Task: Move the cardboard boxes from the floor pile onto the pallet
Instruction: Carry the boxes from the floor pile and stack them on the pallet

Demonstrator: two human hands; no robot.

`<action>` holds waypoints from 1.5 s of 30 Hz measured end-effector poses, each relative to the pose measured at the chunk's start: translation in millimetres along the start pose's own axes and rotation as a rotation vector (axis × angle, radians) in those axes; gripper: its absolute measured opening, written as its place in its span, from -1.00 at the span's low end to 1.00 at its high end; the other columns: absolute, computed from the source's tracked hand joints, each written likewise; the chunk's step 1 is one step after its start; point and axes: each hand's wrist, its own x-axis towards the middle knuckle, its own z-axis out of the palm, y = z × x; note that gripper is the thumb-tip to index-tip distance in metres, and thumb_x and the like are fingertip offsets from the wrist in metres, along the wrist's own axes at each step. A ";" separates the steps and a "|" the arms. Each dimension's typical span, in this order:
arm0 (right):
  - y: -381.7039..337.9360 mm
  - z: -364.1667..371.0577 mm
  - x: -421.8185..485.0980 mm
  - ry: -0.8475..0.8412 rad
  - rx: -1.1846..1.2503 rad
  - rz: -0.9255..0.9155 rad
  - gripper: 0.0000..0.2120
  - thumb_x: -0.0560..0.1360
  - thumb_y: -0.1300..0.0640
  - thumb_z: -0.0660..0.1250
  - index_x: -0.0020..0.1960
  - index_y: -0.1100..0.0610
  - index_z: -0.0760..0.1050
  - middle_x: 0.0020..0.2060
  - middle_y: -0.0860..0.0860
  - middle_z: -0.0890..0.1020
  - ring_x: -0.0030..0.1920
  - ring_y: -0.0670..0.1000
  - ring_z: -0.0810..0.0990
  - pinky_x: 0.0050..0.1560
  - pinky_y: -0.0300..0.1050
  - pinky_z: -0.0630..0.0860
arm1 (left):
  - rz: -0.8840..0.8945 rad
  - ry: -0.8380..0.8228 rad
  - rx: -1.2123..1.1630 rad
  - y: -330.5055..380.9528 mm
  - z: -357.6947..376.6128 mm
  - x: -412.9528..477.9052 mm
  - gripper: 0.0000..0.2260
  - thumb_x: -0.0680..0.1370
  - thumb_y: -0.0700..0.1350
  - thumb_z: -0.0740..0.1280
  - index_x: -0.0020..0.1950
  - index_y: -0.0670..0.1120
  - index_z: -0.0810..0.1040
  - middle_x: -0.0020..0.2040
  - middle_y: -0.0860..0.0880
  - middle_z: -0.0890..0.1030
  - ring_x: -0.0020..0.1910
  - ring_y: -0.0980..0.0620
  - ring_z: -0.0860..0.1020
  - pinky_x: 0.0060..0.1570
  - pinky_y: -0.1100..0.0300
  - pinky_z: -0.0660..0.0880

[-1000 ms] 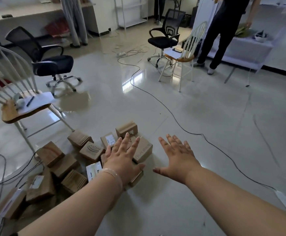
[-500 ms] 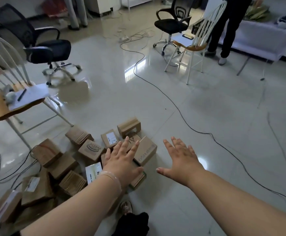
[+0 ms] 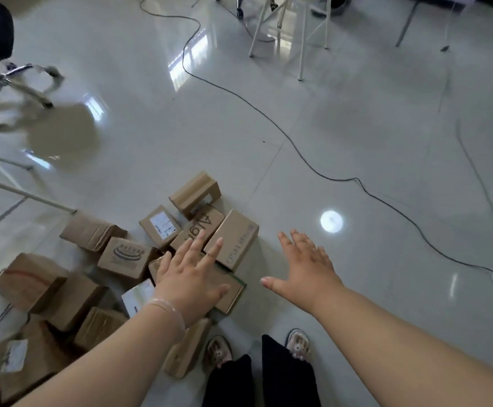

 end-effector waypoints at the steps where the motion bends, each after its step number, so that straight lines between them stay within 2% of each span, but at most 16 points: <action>1: 7.8 13.0 14.7 -0.018 0.024 0.027 -0.04 0.46 -0.42 0.20 0.59 -0.12 -0.29 0.60 -0.05 -0.21 0.58 -0.02 -0.25 0.53 0.05 -0.25 | -0.002 -0.014 -0.005 -0.6 12.4 14.5 -0.23 0.54 0.35 0.13 0.52 0.29 -0.36 0.53 0.13 -0.41 0.54 0.07 -0.32 0.50 -0.06 -0.29; 4: 31.6 61.2 62.8 -0.074 0.066 0.076 -0.04 0.47 -0.42 0.20 0.59 -0.11 -0.31 0.60 -0.05 -0.22 0.58 -0.02 -0.25 0.54 0.06 -0.23 | -0.024 -0.026 0.001 -7.3 56.7 63.0 -0.23 0.54 0.36 0.12 0.49 0.29 -0.39 0.49 0.14 -0.44 0.54 0.07 -0.32 0.47 -0.01 -0.29; 11: 84.2 202.1 172.7 -0.146 0.115 0.149 -0.06 0.51 -0.37 0.20 0.58 -0.09 -0.34 0.60 -0.04 -0.22 0.58 -0.03 -0.23 0.55 0.02 -0.20 | -0.014 -0.043 0.075 -52.7 187.1 189.5 -0.24 0.53 0.38 0.11 0.40 0.34 -0.46 0.54 0.11 -0.41 0.54 0.04 -0.30 0.42 0.00 -0.33; 20: 107.2 328.4 315.5 -0.096 0.193 0.080 -0.03 0.49 -0.36 0.24 0.58 -0.09 -0.35 0.60 -0.07 -0.19 0.58 -0.05 -0.21 0.53 -0.01 -0.16 | -0.044 0.007 0.154 -99.3 333.5 337.3 -0.25 0.52 0.38 0.15 0.48 0.37 -0.33 0.58 0.09 -0.31 0.57 -0.05 -0.18 0.49 -0.08 -0.11; 26: 120.5 355.6 379.4 -0.084 0.229 0.040 -0.01 0.48 -0.35 0.28 0.58 -0.11 -0.35 0.61 -0.06 -0.17 0.59 -0.04 -0.18 0.54 0.01 -0.08 | -0.106 -0.007 0.143 -121.8 360.0 406.5 -0.26 0.50 0.41 0.16 0.49 0.38 -0.28 0.58 0.05 -0.32 0.58 -0.12 -0.13 0.49 -0.11 -0.02; 28: 121.7 358.6 393.1 -0.084 0.232 0.016 -0.01 0.48 -0.34 0.29 0.58 -0.12 -0.35 0.61 -0.05 -0.16 0.59 -0.03 -0.16 0.55 0.02 -0.07 | -0.143 -0.037 0.100 -127.9 362.1 419.4 -0.26 0.50 0.40 0.16 0.50 0.39 -0.26 0.58 0.02 -0.30 0.57 -0.16 -0.05 0.48 -0.12 0.08; 32: 123.9 362.0 412.1 -0.046 0.278 0.021 0.04 0.43 -0.37 0.32 0.57 -0.17 -0.36 0.61 -0.01 -0.16 0.59 0.01 -0.11 0.53 -0.01 -0.04 | -0.155 -0.050 -0.020 -117.1 374.0 420.6 -0.26 0.49 0.40 0.20 0.49 0.41 -0.23 0.58 -0.02 -0.08 0.48 -0.18 0.15 0.41 -0.11 0.24; 36: 140.4 361.5 421.6 0.004 0.373 0.086 0.17 0.35 -0.33 0.44 0.52 -0.23 -0.43 0.60 0.01 -0.22 0.59 0.02 -0.10 0.53 -0.01 -0.02 | -0.073 -0.062 -0.129 -94.8 391.3 416.4 -0.22 0.48 0.34 0.29 0.44 0.46 -0.25 0.46 0.00 0.11 0.39 -0.11 0.28 0.36 -0.03 0.35; 38: 152.2 360.1 424.5 -0.015 0.438 0.061 0.21 0.32 -0.25 0.51 0.50 -0.29 -0.44 0.60 -0.01 -0.12 0.59 -0.01 -0.02 0.56 0.03 0.05 | -0.063 -0.118 -0.235 -89.6 396.5 421.4 -0.16 0.47 0.31 0.34 0.40 0.50 -0.32 0.44 0.02 0.15 0.34 -0.07 0.35 0.25 0.08 0.39; 41: 162.2 359.4 424.0 -0.038 0.548 0.031 0.22 0.35 -0.11 0.56 0.49 -0.31 -0.42 0.57 -0.07 0.13 0.51 -0.04 0.23 0.50 -0.03 0.22 | -0.034 -0.144 -0.416 -84.4 399.5 427.7 -0.09 0.46 0.23 0.41 0.40 0.52 -0.32 0.50 0.09 0.10 0.34 -0.01 0.36 0.10 0.23 0.31; 43: 165.5 359.0 419.4 -0.028 0.585 0.035 0.21 0.38 -0.06 0.56 0.51 -0.27 -0.41 0.55 -0.07 0.19 0.47 -0.06 0.30 0.45 -0.15 0.24 | 0.005 -0.110 -0.420 -80.8 396.6 426.8 -0.11 0.46 0.21 0.42 0.39 0.53 -0.28 0.54 0.07 0.07 0.39 -0.01 0.34 0.13 0.24 0.29; 45: 167.2 354.9 409.3 -0.001 0.624 0.057 0.19 0.40 -0.04 0.55 0.52 -0.25 -0.41 0.53 -0.05 0.22 0.44 -0.06 0.33 0.33 -0.29 0.22 | 0.043 -0.091 -0.388 -74.0 386.0 421.3 -0.11 0.46 0.20 0.42 0.34 0.57 -0.29 0.56 0.06 0.04 0.44 -0.03 0.30 0.26 0.19 0.32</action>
